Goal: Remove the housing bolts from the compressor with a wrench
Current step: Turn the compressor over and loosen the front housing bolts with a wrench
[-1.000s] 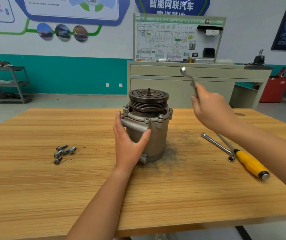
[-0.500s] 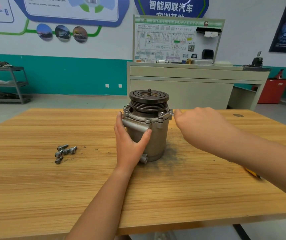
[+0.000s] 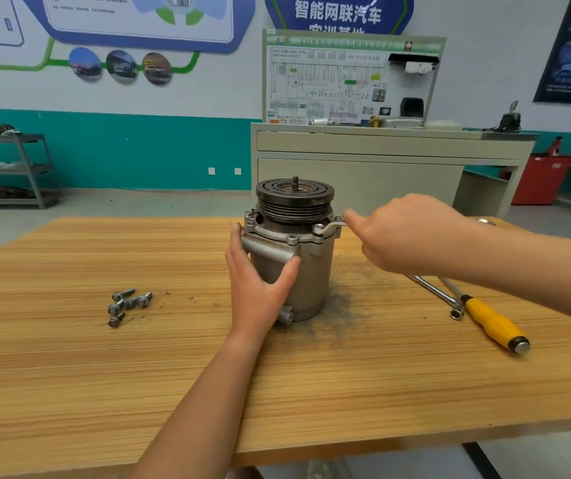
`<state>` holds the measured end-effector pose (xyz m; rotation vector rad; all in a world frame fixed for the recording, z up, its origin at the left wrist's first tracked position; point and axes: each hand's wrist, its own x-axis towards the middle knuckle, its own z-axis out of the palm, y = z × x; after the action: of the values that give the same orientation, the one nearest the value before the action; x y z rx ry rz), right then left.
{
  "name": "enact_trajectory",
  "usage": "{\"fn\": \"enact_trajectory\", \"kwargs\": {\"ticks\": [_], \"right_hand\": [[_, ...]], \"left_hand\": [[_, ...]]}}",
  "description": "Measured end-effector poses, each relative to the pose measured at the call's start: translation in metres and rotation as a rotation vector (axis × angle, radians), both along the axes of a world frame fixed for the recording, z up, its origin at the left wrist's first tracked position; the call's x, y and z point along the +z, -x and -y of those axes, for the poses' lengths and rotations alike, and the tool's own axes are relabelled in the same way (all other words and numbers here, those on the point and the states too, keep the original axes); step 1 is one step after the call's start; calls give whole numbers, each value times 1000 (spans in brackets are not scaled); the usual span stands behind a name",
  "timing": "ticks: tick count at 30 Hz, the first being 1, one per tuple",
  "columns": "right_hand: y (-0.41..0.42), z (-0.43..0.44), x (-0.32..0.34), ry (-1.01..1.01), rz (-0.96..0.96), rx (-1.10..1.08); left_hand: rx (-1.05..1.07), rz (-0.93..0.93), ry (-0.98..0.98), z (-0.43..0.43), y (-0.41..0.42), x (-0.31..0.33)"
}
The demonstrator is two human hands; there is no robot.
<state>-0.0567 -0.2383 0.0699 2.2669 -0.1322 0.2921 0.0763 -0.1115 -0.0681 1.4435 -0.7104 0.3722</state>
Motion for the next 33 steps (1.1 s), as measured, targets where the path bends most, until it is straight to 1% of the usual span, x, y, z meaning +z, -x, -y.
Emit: {"fn": "enact_trajectory", "kwargs": {"ticks": [5,10,14,15,18,19,20,21,23,25,27,29,33], "right_hand": [[-9,32,0,-71,30,32],[-44,32,-17,-187,164,86],[-54,31,-26,-249,220,91],[-50,32,-25,-289,260,91],[-25,28,-20,-552,504,150],[-15,24,-19,-601,557,185],[-4,21,-20,-595,568,196],[6,17,-21,-562,535,176],[20,9,-25,-490,396,41],[24,-1,-27,-466,284,-56],[21,-9,-25,-450,216,-85],[16,-17,-23,-387,168,-87],[12,-32,-9,-113,53,-83]], "left_hand": [[-3,-2,1,0,-1,0],[-7,4,-11,-1,-1,1],[-15,10,-9,-2,-2,0],[-18,9,-11,-2,-2,-1],[-23,7,-8,-3,-3,-2],[-22,6,-9,-3,-3,-2],[-21,7,-9,-2,-3,-2],[-22,9,-10,-2,-3,-2],[-24,7,-5,-2,-3,-1],[-20,-3,1,-2,-2,-1],[-18,-11,2,-2,-2,-1],[-16,-11,5,-2,-1,-1],[-19,-11,1,0,-1,1]]}}
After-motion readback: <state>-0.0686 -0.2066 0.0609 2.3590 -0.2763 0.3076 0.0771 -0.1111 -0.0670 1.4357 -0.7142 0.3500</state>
